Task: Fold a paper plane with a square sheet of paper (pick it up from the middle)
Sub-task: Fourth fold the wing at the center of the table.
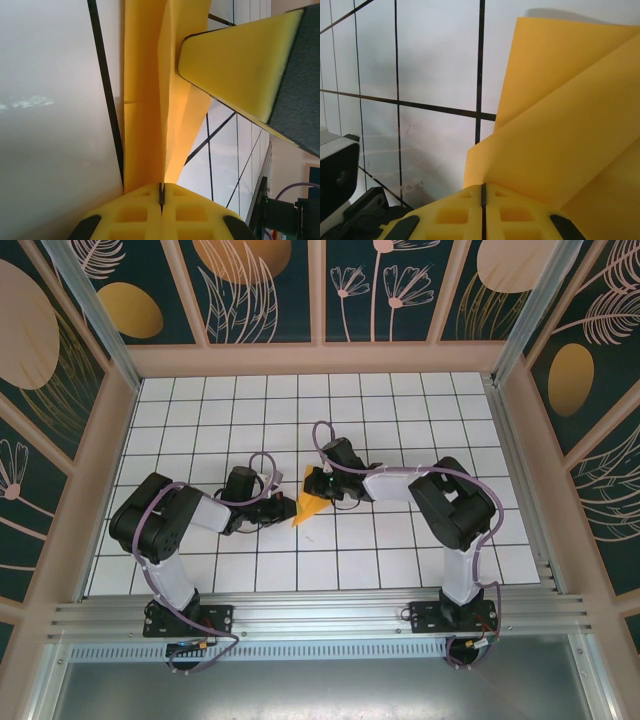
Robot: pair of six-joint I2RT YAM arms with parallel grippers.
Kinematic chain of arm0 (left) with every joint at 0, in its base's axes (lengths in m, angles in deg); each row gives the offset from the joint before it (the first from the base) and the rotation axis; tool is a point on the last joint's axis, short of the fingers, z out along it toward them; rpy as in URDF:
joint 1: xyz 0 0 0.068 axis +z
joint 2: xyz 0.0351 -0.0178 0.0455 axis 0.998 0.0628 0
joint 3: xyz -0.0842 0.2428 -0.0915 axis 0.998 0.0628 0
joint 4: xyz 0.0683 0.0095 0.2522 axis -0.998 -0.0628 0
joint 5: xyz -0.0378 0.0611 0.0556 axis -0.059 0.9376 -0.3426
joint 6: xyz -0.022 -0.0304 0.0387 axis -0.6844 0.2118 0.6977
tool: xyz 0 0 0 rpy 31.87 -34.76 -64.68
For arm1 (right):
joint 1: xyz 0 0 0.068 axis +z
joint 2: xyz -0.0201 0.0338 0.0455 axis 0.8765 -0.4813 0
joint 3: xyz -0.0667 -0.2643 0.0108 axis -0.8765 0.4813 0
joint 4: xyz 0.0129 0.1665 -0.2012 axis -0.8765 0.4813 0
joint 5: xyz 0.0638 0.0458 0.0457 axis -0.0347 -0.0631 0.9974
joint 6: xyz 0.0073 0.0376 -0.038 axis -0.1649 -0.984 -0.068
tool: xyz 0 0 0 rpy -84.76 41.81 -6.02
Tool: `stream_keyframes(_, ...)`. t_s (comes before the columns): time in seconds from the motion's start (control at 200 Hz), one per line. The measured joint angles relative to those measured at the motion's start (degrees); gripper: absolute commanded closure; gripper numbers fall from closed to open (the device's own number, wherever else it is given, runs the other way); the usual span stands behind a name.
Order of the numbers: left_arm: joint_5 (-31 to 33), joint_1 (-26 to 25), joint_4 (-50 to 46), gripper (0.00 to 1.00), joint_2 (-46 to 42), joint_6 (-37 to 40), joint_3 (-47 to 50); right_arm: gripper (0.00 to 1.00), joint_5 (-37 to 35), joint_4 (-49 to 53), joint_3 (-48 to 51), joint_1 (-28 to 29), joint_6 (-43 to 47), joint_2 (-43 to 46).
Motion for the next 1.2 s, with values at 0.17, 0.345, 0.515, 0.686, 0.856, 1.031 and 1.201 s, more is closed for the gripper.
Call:
stream_keyframes(0.17,0.00,0.00,-0.74,0.95,-0.02,0.02,-0.33,0.91,-1.44,1.18,-0.07,0.02,-0.02,-0.22)
stream_keyframes(0.345,-0.02,0.00,-1.16,0.93,-0.04,0.07,-0.52,0.91,-2.34,1.66,-0.07,0.02,-0.02,-0.22)
stream_keyframes(0.515,-0.04,0.00,-1.62,0.86,-0.31,0.11,-0.63,0.92,-2.73,2.03,-0.17,0.02,-0.02,-0.44)
stream_keyframes(0.686,0.17,-0.07,-2.32,0.80,-1.31,0.22,-0.66,0.92,-3.06,3.76,-1.81,0.02,-0.02,-1.97)
stream_keyframes(0.856,1.90,-0.61,-3.93,0.81,-2.54,0.94,-0.66,0.92,-3.15,4.26,-2.25,0.02,-0.02,-2.16)
stream_keyframes(1.031,2.80,-0.59,-5.16,0.91,-2.58,2.32,-0.83,0.92,-3.23,4.55,-2.43,0.02,-0.02,-2.19)
stream_keyframes(1.201,3.50,-0.55,-5.79,0.98,-2.58,3.17,-0.83,0.92,-3.30,4.68,-2.75,0.09,0.00,-2.43)
